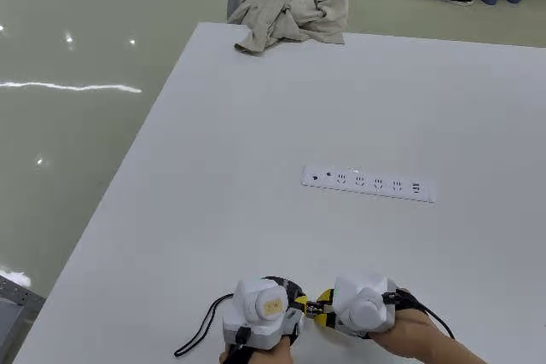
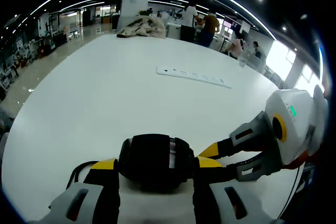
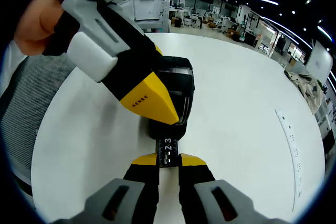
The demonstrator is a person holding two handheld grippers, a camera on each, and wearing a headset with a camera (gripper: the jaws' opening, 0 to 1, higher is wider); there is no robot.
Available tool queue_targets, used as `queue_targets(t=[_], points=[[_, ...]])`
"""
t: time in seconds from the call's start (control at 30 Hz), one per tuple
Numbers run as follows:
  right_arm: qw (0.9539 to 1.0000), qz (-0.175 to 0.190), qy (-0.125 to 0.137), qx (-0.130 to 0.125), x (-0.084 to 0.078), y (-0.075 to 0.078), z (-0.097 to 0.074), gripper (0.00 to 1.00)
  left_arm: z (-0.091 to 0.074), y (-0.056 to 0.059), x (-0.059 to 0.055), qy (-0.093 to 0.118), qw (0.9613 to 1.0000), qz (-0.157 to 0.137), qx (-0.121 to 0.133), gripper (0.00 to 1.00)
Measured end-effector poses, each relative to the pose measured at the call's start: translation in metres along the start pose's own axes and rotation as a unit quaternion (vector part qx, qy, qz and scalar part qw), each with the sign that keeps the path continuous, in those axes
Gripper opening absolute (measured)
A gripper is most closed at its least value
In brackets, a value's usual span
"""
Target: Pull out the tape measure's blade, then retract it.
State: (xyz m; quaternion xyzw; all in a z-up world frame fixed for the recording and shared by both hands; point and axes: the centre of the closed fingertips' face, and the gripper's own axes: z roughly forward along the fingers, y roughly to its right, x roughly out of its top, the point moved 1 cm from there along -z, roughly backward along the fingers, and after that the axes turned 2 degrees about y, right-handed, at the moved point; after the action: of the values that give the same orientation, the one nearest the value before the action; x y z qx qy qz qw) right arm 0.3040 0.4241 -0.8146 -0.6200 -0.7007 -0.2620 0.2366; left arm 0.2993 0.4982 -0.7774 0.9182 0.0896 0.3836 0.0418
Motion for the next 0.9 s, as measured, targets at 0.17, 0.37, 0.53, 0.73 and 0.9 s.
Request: queue_targets(t=[0.17, 0.37, 0.53, 0.73, 0.9], points=[[1.0, 0.006, 0.002, 0.002, 0.0012, -0.0003, 0.0014, 0.13, -0.0001, -0.0001, 0.0002, -0.001, 1.0, 0.001, -0.001, 0.53], [0.9999, 0.01, 0.005, 0.004, 0.0028, 0.0002, 0.0036, 0.13, -0.0002, 0.0, 0.0005, -0.001, 1.0, 0.001, -0.001, 0.53], [0.9999, 0.011, 0.002, 0.005, 0.0037, -0.0001, 0.005, 0.13, 0.0001, 0.0003, 0.0007, -0.001, 1.0, 0.003, -0.002, 0.53], [0.9999, 0.012, 0.002, 0.007, 0.0055, -0.0004, 0.0069, 0.13, 0.0003, 0.0001, 0.0006, -0.003, 1.0, 0.003, -0.003, 0.53], [1.0, 0.004, -0.002, 0.008, 0.0061, -0.0001, 0.0082, 0.13, 0.0001, 0.0002, 0.0006, -0.002, 1.0, 0.004, -0.003, 0.53]])
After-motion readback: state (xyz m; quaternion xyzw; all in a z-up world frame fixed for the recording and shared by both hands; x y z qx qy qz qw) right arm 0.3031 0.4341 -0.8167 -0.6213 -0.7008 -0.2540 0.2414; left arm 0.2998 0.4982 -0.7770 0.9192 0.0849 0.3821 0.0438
